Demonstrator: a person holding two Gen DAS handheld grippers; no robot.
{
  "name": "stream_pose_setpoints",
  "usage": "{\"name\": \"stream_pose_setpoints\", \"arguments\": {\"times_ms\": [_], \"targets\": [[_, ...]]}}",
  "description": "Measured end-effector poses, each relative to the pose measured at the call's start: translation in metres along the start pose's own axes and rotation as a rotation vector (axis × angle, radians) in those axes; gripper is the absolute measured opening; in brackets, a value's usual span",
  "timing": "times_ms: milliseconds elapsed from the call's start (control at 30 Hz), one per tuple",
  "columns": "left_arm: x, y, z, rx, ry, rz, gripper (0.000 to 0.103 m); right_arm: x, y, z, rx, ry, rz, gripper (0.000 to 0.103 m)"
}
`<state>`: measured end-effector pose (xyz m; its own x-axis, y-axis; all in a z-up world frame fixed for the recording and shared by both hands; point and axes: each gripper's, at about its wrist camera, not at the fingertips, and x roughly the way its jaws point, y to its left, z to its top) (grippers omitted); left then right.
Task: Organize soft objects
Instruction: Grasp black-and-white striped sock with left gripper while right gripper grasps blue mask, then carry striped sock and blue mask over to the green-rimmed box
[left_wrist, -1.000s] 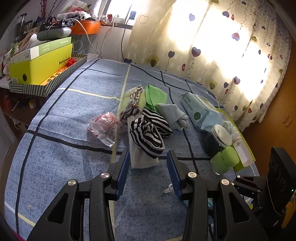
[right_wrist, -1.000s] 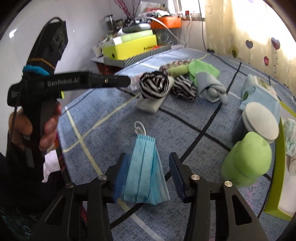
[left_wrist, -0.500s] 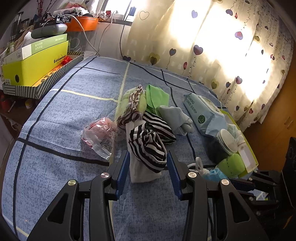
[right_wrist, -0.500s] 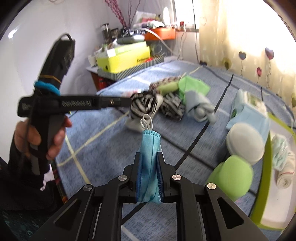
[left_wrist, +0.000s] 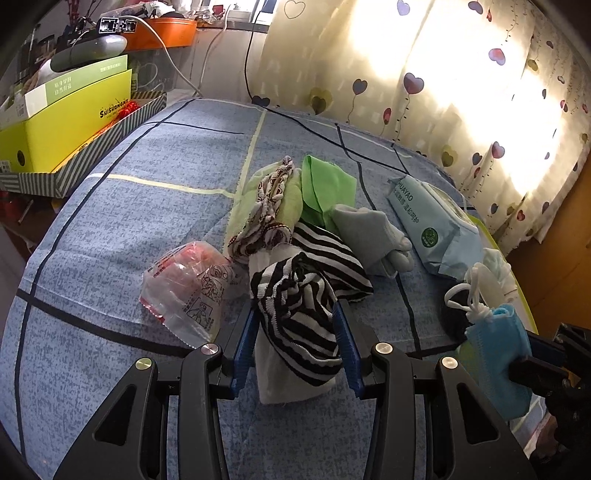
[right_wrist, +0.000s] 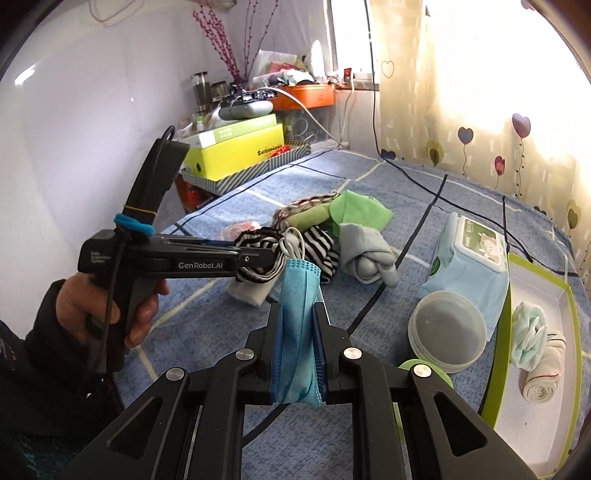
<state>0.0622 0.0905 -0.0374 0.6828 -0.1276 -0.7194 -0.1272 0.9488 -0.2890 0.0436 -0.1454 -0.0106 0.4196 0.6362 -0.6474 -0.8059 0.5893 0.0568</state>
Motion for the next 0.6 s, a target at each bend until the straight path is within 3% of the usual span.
{"name": "stream_pose_setpoints", "arguments": {"times_ms": [33,100,200,600], "targets": [[-0.001,0.000,0.000,0.005,-0.006,-0.001,0.041,-0.001,-0.001,0.000,0.003,-0.003,-0.002,0.014],[-0.003,-0.002,0.000,0.016,-0.015,0.001,0.020,-0.002,-0.004,0.001,0.009,-0.009,-0.005,0.014],[-0.010,-0.004,0.001,0.026,-0.035,-0.004,0.015,-0.005,-0.007,0.002,0.015,-0.022,-0.011,0.014],[-0.048,-0.029,0.006,0.083,-0.122,-0.053,0.014,-0.021,-0.020,0.005,0.047,-0.076,-0.038,0.014]]}}
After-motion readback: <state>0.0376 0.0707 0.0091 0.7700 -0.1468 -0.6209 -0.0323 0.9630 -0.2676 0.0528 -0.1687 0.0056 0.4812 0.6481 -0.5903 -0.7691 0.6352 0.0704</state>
